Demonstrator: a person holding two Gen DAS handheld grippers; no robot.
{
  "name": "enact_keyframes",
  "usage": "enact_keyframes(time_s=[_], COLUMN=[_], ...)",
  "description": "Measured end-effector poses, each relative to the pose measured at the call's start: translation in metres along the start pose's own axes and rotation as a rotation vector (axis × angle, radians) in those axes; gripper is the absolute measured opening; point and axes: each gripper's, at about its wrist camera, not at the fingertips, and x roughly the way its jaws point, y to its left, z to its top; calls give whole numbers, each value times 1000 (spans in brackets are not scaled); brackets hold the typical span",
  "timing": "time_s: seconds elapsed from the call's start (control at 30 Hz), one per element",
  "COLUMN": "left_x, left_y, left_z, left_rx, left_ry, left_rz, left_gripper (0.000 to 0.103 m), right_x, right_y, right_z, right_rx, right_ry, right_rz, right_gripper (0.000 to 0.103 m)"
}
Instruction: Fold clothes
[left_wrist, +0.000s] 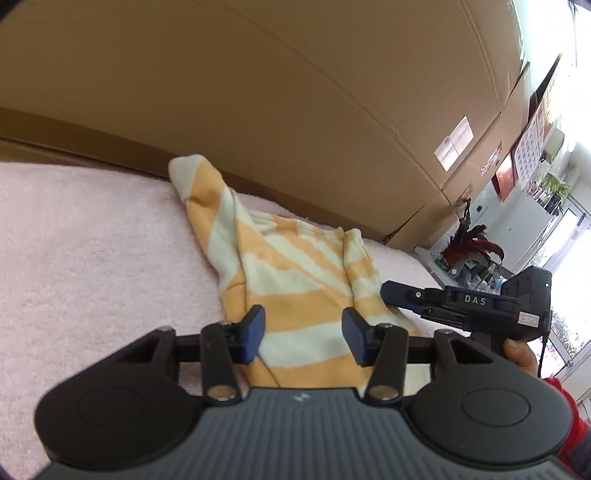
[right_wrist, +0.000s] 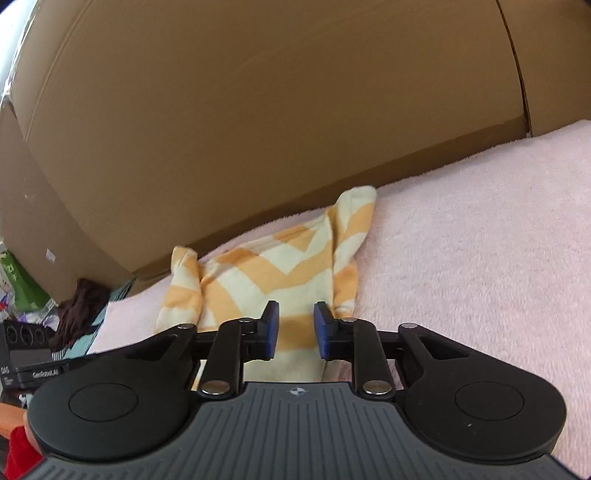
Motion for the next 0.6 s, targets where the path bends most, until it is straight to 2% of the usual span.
enact_keyframes(time_s=[0.03,0.1,0.13,0.2,0.27,0.3,0.33,0.37,0.4,0.5,0.57,0.6], left_x=[0,1,1,1,1,1,1,1,1,1,2,3], left_y=[-2,-4,-4,-3,-2,-2,-1,-1,0,-2,-4,-4], left_z=[-1,-2,-2,-2,-2,-2,-2,-2,-2,-1,-1,-1], left_rx=[4,12,12,8,2,-1,-4,-7,-8,-3,7,8], left_ry=[-1,-1,-1,-1,0,0,1,2,4,7,10,10], left_rz=[1,-4,-11,-27,-41,-48,-53,-55,-57,-59,-58,-59], left_gripper=[52,56,59,65,66,67,68,68,68,69,70,71], right_x=[1,5,7,23,41,47,53,52,49,40,50,59], right_y=[1,4,5,1,-7,-12,-17,-21,-25,-9,17,32], right_z=[5,17,24,34,39,40,41,42,43,48,53,55], right_rx=[-2,-23,-34,-11,12,22,32,58,87,29,-25,-63], right_ry=[-6,-35,-50,-24,-25,-47,-69,-83,-95,-101,-12,41], right_rz=[-8,-25,-33,-9,-46,-83,-119,-108,-86,2,129,177], right_gripper=[19,26,26,26,25,9,7,9,16,19,26,33])
